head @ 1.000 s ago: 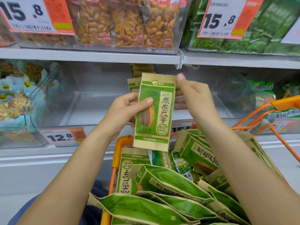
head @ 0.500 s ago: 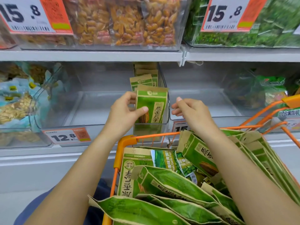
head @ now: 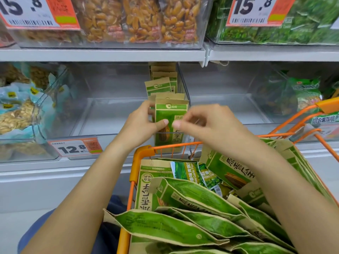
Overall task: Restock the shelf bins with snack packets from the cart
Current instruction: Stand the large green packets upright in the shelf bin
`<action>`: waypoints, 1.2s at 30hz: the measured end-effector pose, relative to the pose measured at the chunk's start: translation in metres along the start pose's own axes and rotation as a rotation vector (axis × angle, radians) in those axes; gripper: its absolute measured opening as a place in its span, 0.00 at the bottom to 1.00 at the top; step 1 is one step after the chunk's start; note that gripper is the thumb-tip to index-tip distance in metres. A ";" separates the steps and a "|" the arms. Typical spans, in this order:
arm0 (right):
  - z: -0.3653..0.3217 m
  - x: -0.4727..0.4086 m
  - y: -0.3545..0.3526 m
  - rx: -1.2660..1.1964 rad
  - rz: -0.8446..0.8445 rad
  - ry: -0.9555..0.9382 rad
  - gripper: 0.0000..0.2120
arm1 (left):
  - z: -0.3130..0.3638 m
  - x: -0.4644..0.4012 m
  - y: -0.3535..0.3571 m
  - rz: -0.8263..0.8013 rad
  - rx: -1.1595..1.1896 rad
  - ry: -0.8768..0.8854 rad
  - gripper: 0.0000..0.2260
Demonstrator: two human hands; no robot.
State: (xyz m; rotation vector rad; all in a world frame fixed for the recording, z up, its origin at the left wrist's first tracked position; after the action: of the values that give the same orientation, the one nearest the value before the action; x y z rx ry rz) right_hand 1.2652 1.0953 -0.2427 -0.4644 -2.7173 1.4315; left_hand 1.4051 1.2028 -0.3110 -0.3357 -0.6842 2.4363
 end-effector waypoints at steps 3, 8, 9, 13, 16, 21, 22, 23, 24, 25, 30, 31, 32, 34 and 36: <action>-0.026 0.031 0.024 0.465 -0.396 -0.086 0.30 | 0.007 0.009 -0.020 0.238 0.220 0.050 0.18; -0.034 0.048 0.048 0.484 -0.629 -0.161 0.21 | 0.011 0.022 -0.036 0.243 0.473 0.026 0.10; -0.032 0.043 0.045 0.472 -0.605 -0.161 0.19 | 0.010 0.024 -0.035 0.212 0.466 0.014 0.09; -0.012 0.012 0.019 0.196 -0.323 -0.011 0.22 | 0.008 0.028 -0.029 0.084 0.566 -0.053 0.07; 0.006 -0.004 0.004 -0.364 -0.101 0.090 0.22 | 0.011 0.032 -0.018 -0.100 0.695 -0.139 0.08; 0.017 -0.017 0.002 -0.689 0.072 0.138 0.16 | 0.023 0.043 0.000 -0.428 0.576 -0.132 0.18; 0.016 -0.021 0.001 -0.679 0.084 0.126 0.16 | 0.027 0.045 0.003 -0.437 0.572 -0.104 0.15; 0.014 -0.024 0.000 -0.663 0.093 0.116 0.16 | 0.029 0.045 0.004 -0.417 0.589 -0.070 0.11; 0.013 -0.027 -0.003 -0.646 0.104 0.119 0.17 | 0.032 0.044 0.004 -0.375 0.611 -0.030 0.09; 0.014 -0.031 -0.006 -0.632 0.113 0.136 0.18 | 0.032 0.041 0.002 -0.316 0.623 0.013 0.08; 0.037 -0.039 -0.016 -0.412 0.314 0.211 0.20 | 0.025 0.026 -0.028 0.128 0.621 0.219 0.09; 0.043 -0.037 -0.011 -0.312 0.320 0.211 0.21 | 0.023 0.024 -0.029 0.163 0.602 0.235 0.10; 0.047 -0.034 -0.004 -0.215 0.293 0.216 0.20 | 0.021 0.023 -0.028 0.169 0.579 0.242 0.11; 0.055 -0.031 0.012 -0.056 0.177 0.241 0.20 | 0.019 0.019 -0.019 0.133 0.502 0.246 0.11; 0.059 -0.032 0.022 0.057 0.074 0.244 0.19 | 0.016 0.015 -0.007 0.081 0.328 0.217 0.11</action>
State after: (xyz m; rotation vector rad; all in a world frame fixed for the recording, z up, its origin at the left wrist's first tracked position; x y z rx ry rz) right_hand 1.2907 1.0506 -0.2913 -0.6935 -2.4858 1.3631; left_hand 1.3897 1.2101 -0.2952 -0.4912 -0.1765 2.4865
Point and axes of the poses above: each hand's wrist, its own x-axis away from the middle knuckle, its own y-axis out of the palm, z = x × y, the point moved 5 cm from there along -x, towards the middle knuckle, and after that the axes turned 2 degrees about x, right-handed, at the moved point
